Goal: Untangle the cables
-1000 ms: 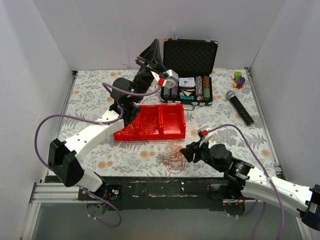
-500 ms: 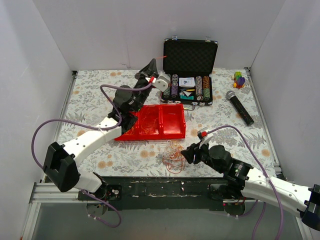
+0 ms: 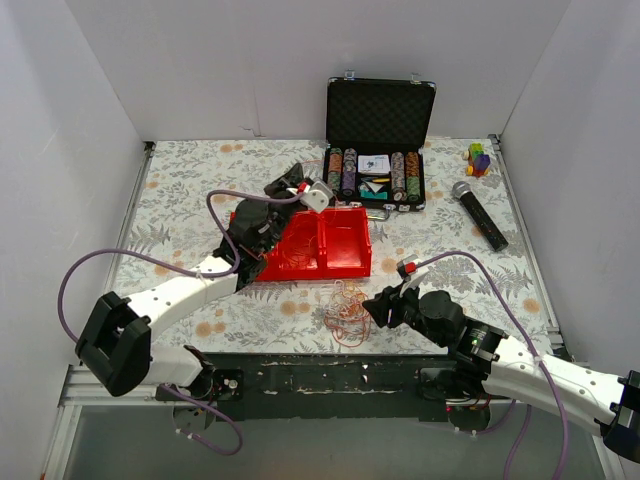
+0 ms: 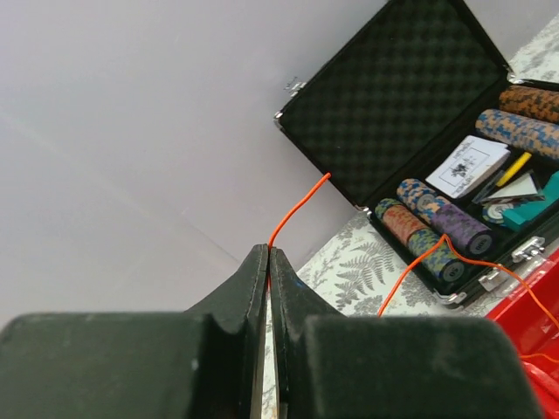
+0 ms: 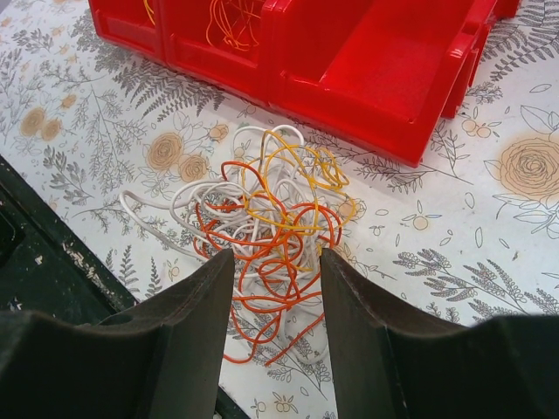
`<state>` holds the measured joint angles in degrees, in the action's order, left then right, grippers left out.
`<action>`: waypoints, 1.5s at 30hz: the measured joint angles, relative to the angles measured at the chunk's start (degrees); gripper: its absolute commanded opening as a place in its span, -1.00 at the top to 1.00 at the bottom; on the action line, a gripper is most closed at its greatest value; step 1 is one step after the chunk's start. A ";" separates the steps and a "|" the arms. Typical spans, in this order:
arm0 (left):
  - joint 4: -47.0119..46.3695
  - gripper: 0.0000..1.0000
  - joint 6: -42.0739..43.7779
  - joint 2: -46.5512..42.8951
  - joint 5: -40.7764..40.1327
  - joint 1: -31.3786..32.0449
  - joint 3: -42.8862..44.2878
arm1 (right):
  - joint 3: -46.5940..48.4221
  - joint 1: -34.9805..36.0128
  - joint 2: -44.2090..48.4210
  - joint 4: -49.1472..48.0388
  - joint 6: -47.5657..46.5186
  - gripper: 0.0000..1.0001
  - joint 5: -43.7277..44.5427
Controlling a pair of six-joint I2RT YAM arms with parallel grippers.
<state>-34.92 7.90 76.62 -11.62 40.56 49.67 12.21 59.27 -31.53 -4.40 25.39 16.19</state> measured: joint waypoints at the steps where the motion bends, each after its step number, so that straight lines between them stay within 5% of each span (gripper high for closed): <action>1: 0.02 1.00 0.13 -0.74 -0.13 -0.24 -0.33 | -0.02 0.00 -0.02 0.02 0.00 -0.04 -0.02; 13: -0.39 1.00 5.35 -12.00 -0.85 -4.07 -4.79 | -0.02 0.00 -0.92 0.02 0.00 -0.04 -0.04; 25: 6.27 1.00 17.70 -24.39 9.07 -4.46 -18.53 | -0.02 0.00 -1.55 0.02 -0.04 -0.04 -0.04; 39: 11.30 1.00 14.75 -22.67 6.73 -13.92 -15.02 | -0.02 0.00 -1.95 0.04 -0.04 -0.04 -0.07; 45: 12.59 1.00 16.09 -26.29 12.79 -14.21 -17.09 | -0.02 0.00 -2.03 0.02 -0.02 -0.04 -0.09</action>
<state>-22.33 23.99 50.33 1.17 26.35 32.58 12.19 59.27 -33.56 -4.38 25.36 16.10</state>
